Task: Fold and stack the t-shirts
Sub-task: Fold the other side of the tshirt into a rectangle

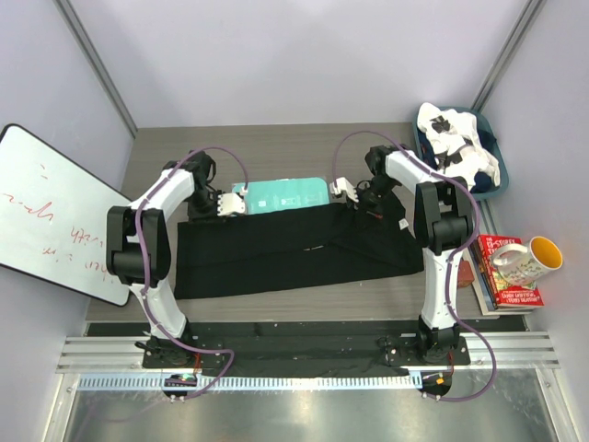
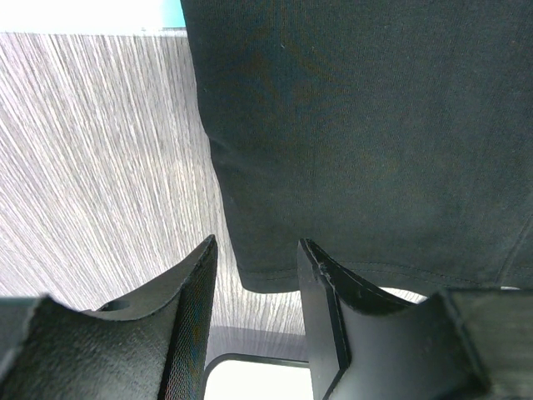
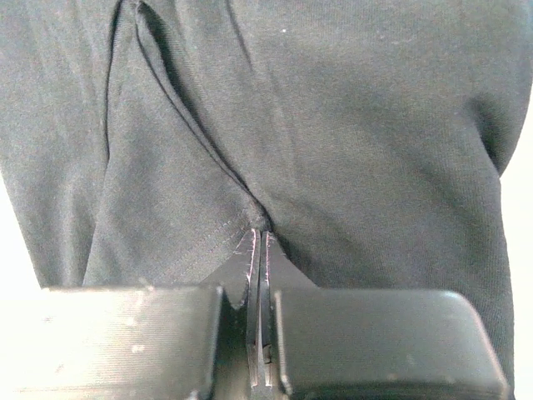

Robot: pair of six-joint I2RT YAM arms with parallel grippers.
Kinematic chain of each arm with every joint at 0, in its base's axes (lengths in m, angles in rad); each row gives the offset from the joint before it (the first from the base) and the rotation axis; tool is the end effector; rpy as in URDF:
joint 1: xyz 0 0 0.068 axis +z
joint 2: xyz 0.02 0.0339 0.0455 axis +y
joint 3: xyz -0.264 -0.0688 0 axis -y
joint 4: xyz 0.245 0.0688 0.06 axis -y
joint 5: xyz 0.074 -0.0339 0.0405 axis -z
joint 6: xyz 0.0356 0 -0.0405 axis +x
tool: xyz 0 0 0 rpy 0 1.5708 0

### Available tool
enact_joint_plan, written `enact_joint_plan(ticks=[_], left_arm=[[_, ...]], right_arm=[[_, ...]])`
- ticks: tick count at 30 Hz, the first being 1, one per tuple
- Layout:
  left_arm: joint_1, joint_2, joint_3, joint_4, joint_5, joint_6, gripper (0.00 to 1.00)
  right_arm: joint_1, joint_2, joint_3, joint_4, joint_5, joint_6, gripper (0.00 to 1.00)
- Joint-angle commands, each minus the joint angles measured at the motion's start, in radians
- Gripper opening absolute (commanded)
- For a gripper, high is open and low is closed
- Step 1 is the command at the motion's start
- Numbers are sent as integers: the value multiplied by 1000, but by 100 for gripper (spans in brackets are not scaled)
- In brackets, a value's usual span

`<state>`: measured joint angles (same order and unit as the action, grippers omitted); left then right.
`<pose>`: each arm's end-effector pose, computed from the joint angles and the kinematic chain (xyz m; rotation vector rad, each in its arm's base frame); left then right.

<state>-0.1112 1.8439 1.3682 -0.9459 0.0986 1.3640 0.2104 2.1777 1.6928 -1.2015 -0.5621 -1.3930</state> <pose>0.3502 -0.0426 0.2006 2.0008 2.1856 0.0114 0.3904 0.1028 0.1658 -1.9948 1.9964 0.7673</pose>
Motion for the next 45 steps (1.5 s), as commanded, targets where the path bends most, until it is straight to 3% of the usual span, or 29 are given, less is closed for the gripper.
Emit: enact_joint_plan(ticks=[1, 8, 18, 35, 42, 44, 45], left_arm=[[-4, 2, 23, -1, 23, -5, 44], [-4, -5, 19, -8, 29, 3, 44], [-10, 23, 52, -37, 30, 40, 44], [-12, 38, 80, -65, 35, 106, 44], [-13, 37, 81, -63, 30, 119, 44], [-13, 38, 81, -65, 24, 122, 44], [-13, 40, 80, -65, 26, 122, 44]], right_arm=[[6, -47, 18, -67, 1, -57, 1], [15, -74, 117, -306, -15, -167, 1], [87, -170, -5, -306, -27, -196, 1], [231, -438, -340, -214, -50, -97, 1], [280, -470, -375, -217, -53, -86, 1], [294, -469, -378, -221, -62, -90, 6], [303, -464, -374, -228, -65, -96, 14]])
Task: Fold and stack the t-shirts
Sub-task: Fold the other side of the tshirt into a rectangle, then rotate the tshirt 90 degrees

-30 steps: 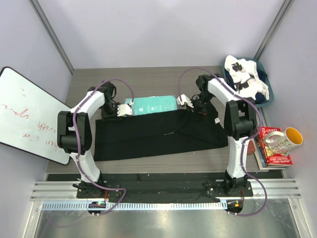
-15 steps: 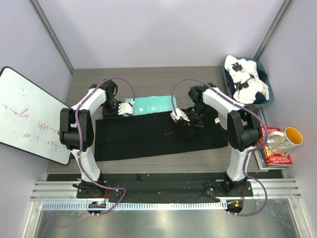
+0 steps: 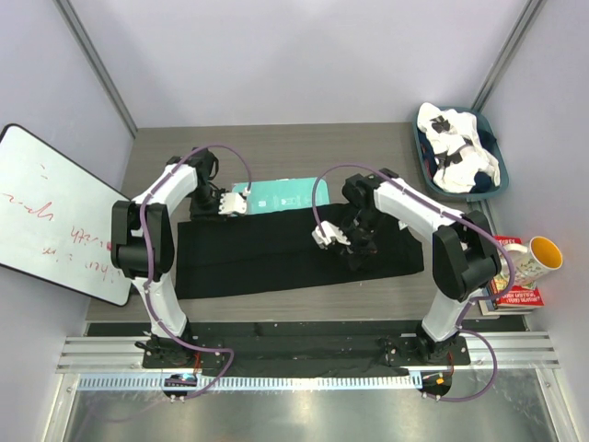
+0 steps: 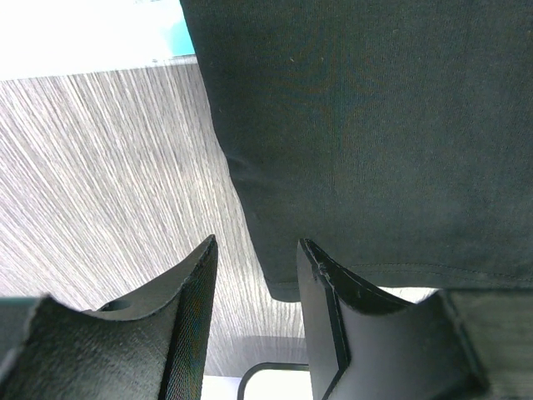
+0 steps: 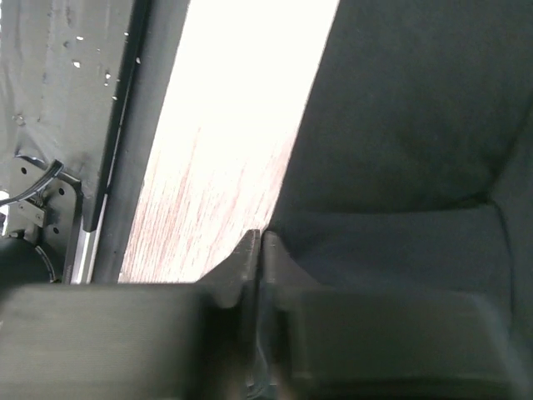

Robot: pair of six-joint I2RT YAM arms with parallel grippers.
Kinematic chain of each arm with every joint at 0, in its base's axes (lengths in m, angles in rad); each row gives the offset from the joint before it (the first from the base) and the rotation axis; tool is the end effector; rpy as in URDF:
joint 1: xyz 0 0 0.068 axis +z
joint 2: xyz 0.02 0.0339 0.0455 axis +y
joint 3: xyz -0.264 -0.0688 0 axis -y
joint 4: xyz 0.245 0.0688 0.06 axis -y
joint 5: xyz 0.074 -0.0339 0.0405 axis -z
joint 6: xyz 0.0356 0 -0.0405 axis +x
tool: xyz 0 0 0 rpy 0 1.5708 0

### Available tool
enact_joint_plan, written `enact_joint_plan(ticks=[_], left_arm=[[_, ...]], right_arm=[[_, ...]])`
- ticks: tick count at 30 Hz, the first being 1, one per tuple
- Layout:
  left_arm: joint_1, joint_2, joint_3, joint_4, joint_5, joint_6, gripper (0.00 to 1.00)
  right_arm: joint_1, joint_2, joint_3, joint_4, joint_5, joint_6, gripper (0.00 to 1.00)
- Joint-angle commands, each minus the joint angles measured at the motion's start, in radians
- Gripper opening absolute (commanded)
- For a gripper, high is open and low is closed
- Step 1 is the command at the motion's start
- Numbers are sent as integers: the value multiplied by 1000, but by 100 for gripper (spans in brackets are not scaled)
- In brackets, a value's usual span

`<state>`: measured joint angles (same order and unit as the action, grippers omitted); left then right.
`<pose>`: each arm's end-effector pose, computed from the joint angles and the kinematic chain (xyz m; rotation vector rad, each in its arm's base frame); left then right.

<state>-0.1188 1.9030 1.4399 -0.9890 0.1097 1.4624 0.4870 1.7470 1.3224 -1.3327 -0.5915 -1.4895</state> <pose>0.3620 -0.0471 0.1987 2.1253 2.0896 -0.0179 0.2514 0.1556 0.2254 -2.3604 1.6534 0.8992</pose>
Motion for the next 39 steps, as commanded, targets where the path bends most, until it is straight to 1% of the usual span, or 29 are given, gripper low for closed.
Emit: enact_joint_plan(ticks=[1, 2, 3, 4, 7, 8, 9, 11, 12, 13, 14, 15, 16, 17, 18, 21, 26, 29, 32, 33, 35, 36, 38, 39], left_arm=[[-5, -18, 8, -23, 15, 26, 44], [-5, -16, 7, -25, 15, 24, 44], [-5, -18, 4, -23, 15, 24, 44], [-5, -16, 2, -23, 16, 24, 44], [-7, -15, -4, -19, 16, 27, 44], [-7, -15, -1, -19, 16, 27, 44], [-8, -15, 2, -17, 19, 27, 44], [-8, -13, 16, -17, 22, 24, 44], [-10, -15, 20, -17, 24, 19, 44], [-9, -15, 28, -19, 25, 16, 44], [-10, -16, 30, -17, 25, 13, 44], [-10, -18, 30, -13, 24, 10, 44], [-13, -21, 28, -10, 16, 3, 44], [-15, -25, 28, -7, 12, 3, 44], [-15, -30, 27, -5, 12, 1, 44], [-15, -44, 24, 7, 12, -14, 44], [-21, -50, 16, 16, -7, -51, 43], [-21, -67, 2, 32, -16, -68, 43], [-21, -84, -18, 53, -27, -83, 43], [-21, -85, -22, 56, -28, -89, 43], [-21, -85, -22, 61, -31, -106, 43], [-21, -84, -21, 61, -33, -109, 43], [-21, -81, -18, 62, -35, -117, 43], [-21, -78, -13, 62, -38, -122, 43]], right_arm=[[33, -30, 9, -108, -37, -5, 33], [35, -29, 17, -108, -45, 0, 39], [35, -26, 27, -106, -47, 5, 42], [35, -21, 52, -96, -45, 14, 50], [35, -18, 89, -60, -25, 61, 55], [33, -20, 93, -48, -15, 69, 56], [27, -24, 89, -24, 13, 118, 56], [-22, -44, 57, 96, 47, 178, 53], [-42, -49, 43, 140, 89, 201, 49], [-68, -52, 9, 259, 128, 289, 45], [-115, -40, 0, 309, 156, 319, 39], [-148, -27, -2, 332, 169, 330, 25], [-174, -12, 9, 363, 191, 366, 17], [-220, 26, 18, 371, 199, 382, 10], [-240, 41, 29, 372, 202, 393, 1], [-289, 91, 46, 391, 223, 399, 1], [-311, 152, 35, 437, 245, 379, 1], [-312, 212, 54, 498, 286, 406, 1], [-320, 275, 78, 634, 361, 443, 1], [-321, 295, 105, 702, 378, 457, 1], [-329, 357, 145, 765, 427, 477, 1], [-330, 380, 196, 823, 444, 494, 1], [-334, 462, 260, 877, 466, 503, 1], [-332, 488, 338, 891, 473, 514, 1]])
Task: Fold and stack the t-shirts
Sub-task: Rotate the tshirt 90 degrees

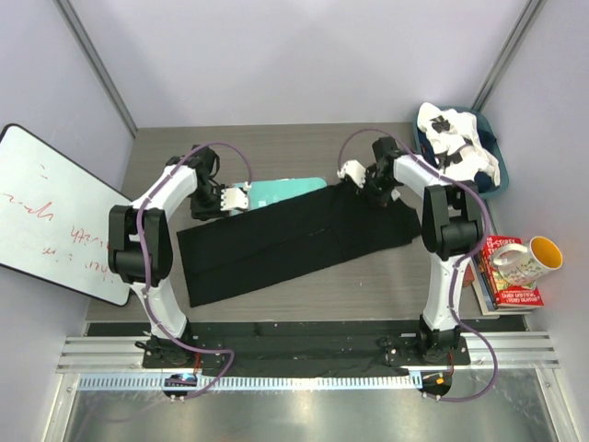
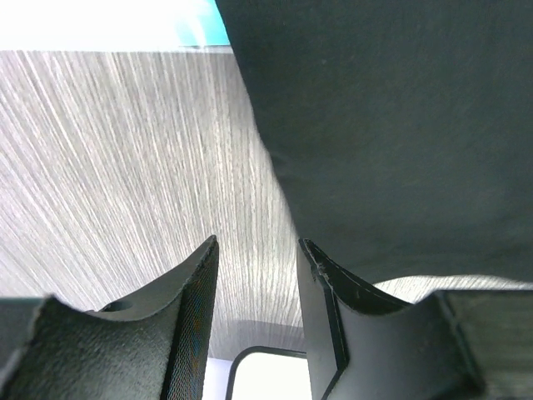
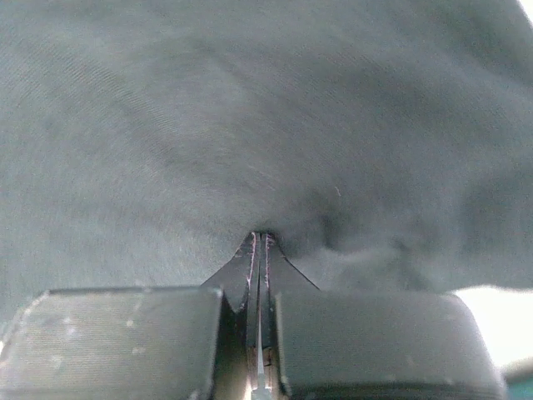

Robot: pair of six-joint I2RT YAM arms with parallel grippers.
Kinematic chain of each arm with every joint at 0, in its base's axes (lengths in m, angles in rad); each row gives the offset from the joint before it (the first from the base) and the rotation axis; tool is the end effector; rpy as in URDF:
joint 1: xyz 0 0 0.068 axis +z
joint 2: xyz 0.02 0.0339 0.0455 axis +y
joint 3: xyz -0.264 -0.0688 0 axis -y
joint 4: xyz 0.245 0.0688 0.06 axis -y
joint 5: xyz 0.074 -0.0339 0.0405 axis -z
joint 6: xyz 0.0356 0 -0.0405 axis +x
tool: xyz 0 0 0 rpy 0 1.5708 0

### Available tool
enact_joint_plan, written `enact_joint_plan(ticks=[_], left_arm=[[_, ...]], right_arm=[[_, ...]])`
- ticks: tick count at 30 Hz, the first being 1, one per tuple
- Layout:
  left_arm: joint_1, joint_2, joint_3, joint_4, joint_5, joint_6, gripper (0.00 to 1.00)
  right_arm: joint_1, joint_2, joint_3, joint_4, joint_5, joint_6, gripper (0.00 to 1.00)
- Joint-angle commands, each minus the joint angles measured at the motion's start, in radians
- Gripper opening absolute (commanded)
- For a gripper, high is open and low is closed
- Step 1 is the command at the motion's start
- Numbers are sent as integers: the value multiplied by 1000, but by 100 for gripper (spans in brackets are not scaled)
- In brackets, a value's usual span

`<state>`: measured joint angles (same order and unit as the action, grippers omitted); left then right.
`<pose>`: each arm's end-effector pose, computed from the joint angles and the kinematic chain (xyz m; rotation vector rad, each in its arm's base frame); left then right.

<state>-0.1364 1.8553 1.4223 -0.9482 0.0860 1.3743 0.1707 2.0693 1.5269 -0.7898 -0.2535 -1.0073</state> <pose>0.3585 -0.0523 0.2110 2.0221 2.1299 0.0591 0.4051 0.0789 0.1649 -1.6000 2.3174 0.1908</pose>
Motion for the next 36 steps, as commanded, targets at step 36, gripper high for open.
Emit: enact_joint_plan(ticks=[36], left_arm=[[46, -59, -8, 433, -60, -449, 26]], right_arm=[[276, 48, 252, 209, -322, 230, 1]])
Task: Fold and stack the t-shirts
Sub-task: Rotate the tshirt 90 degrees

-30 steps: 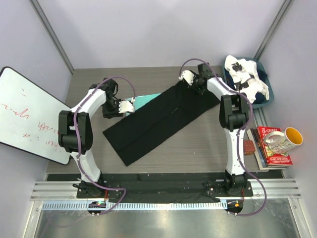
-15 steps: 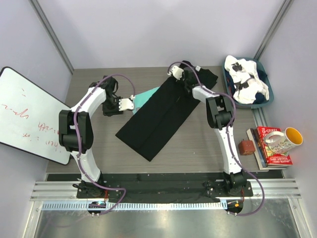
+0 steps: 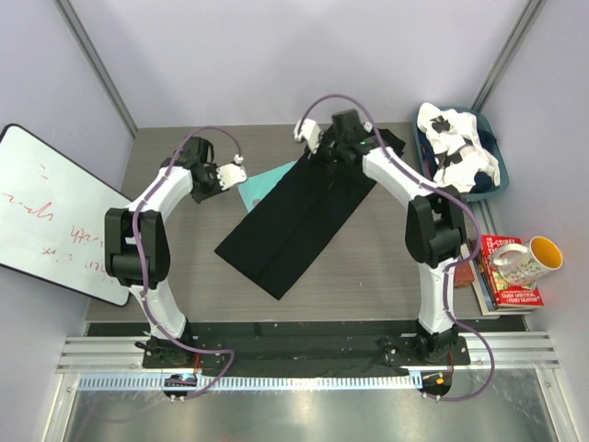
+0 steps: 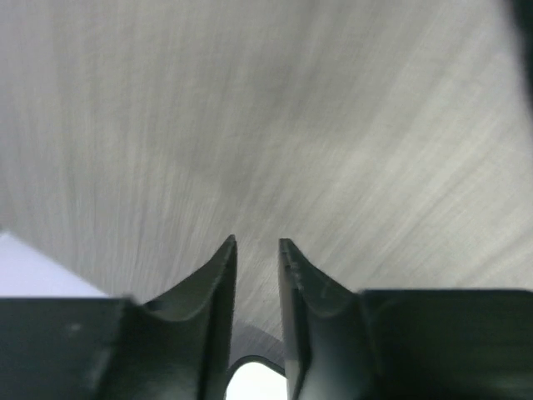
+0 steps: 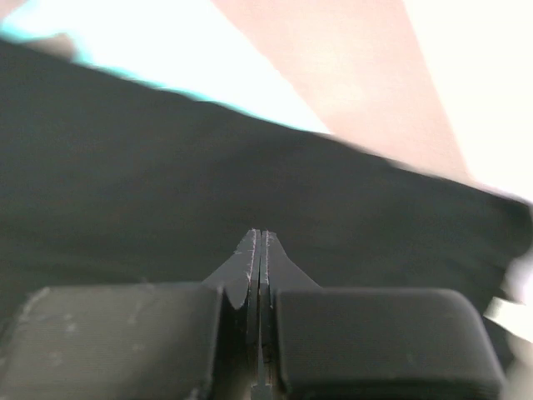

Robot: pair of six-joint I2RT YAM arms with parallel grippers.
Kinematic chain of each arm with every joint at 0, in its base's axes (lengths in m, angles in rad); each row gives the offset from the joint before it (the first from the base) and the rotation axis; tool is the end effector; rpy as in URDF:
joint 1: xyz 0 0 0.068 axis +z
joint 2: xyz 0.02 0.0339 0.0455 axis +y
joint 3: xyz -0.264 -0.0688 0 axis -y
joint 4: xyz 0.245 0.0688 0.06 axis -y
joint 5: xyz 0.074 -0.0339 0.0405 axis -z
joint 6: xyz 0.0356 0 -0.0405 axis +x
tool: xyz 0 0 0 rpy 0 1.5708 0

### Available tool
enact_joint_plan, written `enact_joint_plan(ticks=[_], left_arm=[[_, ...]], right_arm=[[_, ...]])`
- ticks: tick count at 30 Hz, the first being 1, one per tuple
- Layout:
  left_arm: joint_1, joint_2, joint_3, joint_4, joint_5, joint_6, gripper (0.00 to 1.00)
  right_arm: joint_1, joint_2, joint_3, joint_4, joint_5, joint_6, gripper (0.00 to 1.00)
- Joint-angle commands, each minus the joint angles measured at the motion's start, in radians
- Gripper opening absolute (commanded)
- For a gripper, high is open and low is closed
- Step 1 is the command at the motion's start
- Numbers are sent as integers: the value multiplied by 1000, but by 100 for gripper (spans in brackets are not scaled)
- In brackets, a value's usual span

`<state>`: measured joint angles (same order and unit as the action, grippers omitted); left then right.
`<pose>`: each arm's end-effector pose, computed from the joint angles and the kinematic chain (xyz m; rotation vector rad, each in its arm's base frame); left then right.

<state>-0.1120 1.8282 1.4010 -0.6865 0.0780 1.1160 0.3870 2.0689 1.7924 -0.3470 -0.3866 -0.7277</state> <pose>0.3807 -0.0456 0.2236 1.5735 2.1898 0.2096 0.4441 0.1955 0.2738 -1.3142 1.7026 0.2269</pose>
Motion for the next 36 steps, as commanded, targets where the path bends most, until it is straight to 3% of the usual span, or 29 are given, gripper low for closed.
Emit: enact_joint_plan(ticks=[1, 4, 6, 15, 21, 25, 36], left_arm=[[38, -24, 41, 174, -61, -221, 24], [67, -12, 84, 168, -43, -327, 13], [75, -18, 85, 163, -40, -347, 0], [78, -29, 73, 188, -7, -381, 0], [77, -41, 101, 179, 67, -439, 0], [63, -70, 107, 177, 36, -443, 0], [0, -181, 24, 119, 72, -248, 0]], right_arm=[[70, 53, -8, -262, -214, -70, 1], [105, 76, 13, -302, -250, -102, 1], [128, 94, 21, -319, -265, -124, 1], [234, 122, 12, -403, -275, -184, 1], [262, 82, -132, -486, -201, -269, 1], [260, 79, -200, -520, -114, -276, 1], [266, -231, -598, -507, -20, -343, 1]])
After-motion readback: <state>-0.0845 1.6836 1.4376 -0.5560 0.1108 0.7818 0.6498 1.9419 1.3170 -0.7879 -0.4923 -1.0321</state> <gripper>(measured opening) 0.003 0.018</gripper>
